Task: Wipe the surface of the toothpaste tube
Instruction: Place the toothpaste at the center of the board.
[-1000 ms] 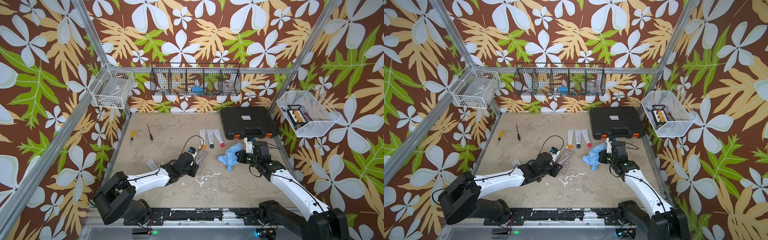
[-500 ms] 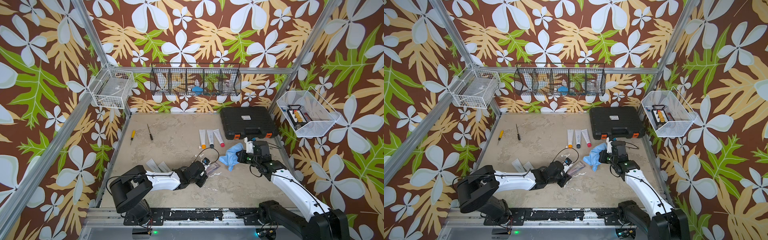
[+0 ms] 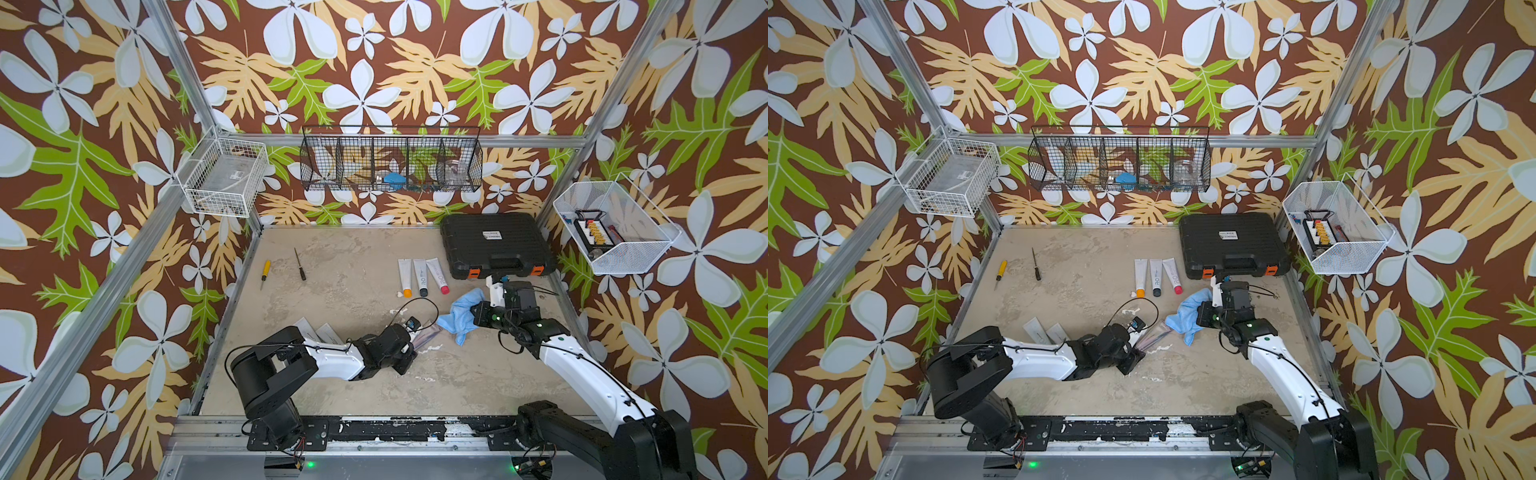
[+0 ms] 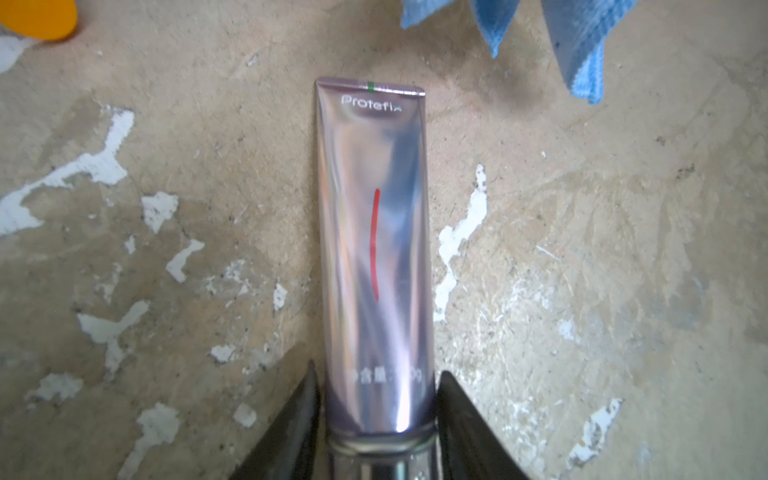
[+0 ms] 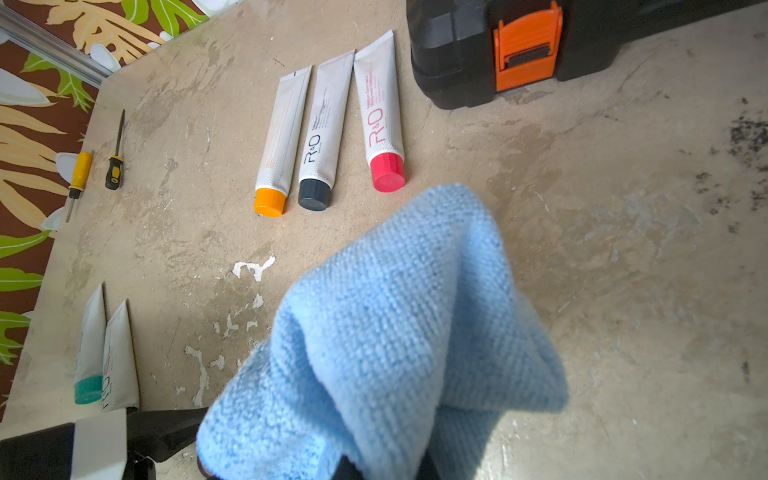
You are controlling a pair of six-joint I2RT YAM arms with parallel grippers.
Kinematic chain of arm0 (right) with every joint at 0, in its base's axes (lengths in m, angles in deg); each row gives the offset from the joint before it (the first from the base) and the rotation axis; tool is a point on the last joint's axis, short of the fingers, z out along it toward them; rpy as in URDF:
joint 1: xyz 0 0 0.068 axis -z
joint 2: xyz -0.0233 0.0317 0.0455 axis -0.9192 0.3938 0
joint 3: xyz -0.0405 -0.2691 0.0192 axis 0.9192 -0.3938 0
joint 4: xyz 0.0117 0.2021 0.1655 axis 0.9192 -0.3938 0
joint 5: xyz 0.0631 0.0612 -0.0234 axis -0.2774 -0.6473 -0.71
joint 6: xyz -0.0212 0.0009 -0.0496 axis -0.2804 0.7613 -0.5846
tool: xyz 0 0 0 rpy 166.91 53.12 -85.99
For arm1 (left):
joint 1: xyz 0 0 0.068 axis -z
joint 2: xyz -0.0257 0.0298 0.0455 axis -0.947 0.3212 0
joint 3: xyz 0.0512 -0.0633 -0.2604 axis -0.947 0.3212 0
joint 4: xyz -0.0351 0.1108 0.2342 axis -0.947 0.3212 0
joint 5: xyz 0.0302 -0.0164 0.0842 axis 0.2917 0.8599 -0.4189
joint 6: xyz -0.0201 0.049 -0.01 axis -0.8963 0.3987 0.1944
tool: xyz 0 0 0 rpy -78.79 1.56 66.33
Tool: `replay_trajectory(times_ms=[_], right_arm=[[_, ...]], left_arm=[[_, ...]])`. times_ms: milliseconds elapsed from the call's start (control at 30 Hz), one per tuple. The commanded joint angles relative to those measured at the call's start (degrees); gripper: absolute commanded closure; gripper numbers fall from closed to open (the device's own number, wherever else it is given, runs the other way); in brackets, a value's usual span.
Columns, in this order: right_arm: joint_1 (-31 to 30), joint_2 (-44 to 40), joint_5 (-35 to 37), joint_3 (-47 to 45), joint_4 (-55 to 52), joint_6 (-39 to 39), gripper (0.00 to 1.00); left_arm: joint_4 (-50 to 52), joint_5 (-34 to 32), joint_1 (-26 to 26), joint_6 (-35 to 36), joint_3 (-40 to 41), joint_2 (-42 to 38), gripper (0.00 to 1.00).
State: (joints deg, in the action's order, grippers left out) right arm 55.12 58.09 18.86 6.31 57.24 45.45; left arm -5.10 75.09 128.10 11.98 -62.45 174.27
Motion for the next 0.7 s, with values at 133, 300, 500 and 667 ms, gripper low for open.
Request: replay_trajectory(times_ms=[133, 300, 500, 667], right_arm=[[0.0, 0.5, -1.6, -0.3, 1.3, 0.5, 1.00], [-0.1, 2.5, -3.3, -1.1, 3.4, 1.5, 1.00], [-2.1, 5.9, -4.9, -1.5, 6.6, 3.5, 1.00], [-6.3, 9.5, -4.0, -1.3, 8.3, 4.9, 1.00]], left_arm=[[0.9, 0.8, -0.1, 1.8, 1.7, -2.0, 0.46], [-0.5, 1.5, -0.2, 2.4, 2.2, -1.5, 0.62], [-1.4, 1.3, -0.4, 2.7, 1.7, -0.6, 0.72], [-1.9, 2.2, -0.4, 2.7, 1.8, -0.4, 0.74]])
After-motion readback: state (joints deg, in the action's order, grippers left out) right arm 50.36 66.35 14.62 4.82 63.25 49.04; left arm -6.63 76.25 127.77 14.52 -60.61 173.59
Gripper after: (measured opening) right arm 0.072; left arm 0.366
